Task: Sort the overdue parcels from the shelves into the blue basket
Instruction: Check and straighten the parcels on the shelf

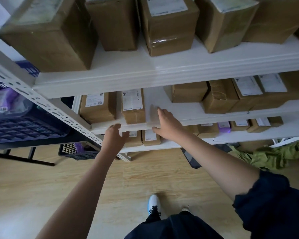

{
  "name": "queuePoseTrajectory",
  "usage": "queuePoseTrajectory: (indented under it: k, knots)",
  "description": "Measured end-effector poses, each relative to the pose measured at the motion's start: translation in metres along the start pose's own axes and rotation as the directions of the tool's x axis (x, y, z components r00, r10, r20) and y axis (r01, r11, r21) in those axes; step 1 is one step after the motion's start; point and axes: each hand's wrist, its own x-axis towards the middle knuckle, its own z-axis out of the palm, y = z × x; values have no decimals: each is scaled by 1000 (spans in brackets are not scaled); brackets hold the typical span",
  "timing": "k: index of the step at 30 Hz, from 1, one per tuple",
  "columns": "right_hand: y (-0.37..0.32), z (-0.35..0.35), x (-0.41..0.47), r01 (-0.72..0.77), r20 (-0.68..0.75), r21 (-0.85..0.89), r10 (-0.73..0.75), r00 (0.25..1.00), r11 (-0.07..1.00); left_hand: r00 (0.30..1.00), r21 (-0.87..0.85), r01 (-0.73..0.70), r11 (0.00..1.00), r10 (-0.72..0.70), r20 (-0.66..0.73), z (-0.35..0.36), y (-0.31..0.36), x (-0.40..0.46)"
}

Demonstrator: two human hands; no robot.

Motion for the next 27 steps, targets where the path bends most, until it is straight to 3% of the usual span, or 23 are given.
queuePoseTrajectory:
  k: [6, 11, 18, 21, 27]
  knots:
    - [64, -34, -49, -127, -75, 9, 127, 989, 992, 999, 94, -44, 995, 41, 34, 32, 13, -40]
    - [110, -59, -67, -242, -80, 73, 248, 966, 967, 984, 37, -178, 983, 177, 23, 54, 67, -51]
    - [125, -45, -41, -254, -125, 216, 284, 951, 943, 951, 7, -309, 951, 309, 1, 91, 129, -20]
    - [135, -38, -27, -237, -196, 271, 294, 936, 933, 951, 28, -306, 952, 307, -40, 100, 140, 8]
    - [153, -41, 5, -211, -187, 335, 285, 940, 918, 955, 61, -285, 957, 288, -64, 106, 151, 62]
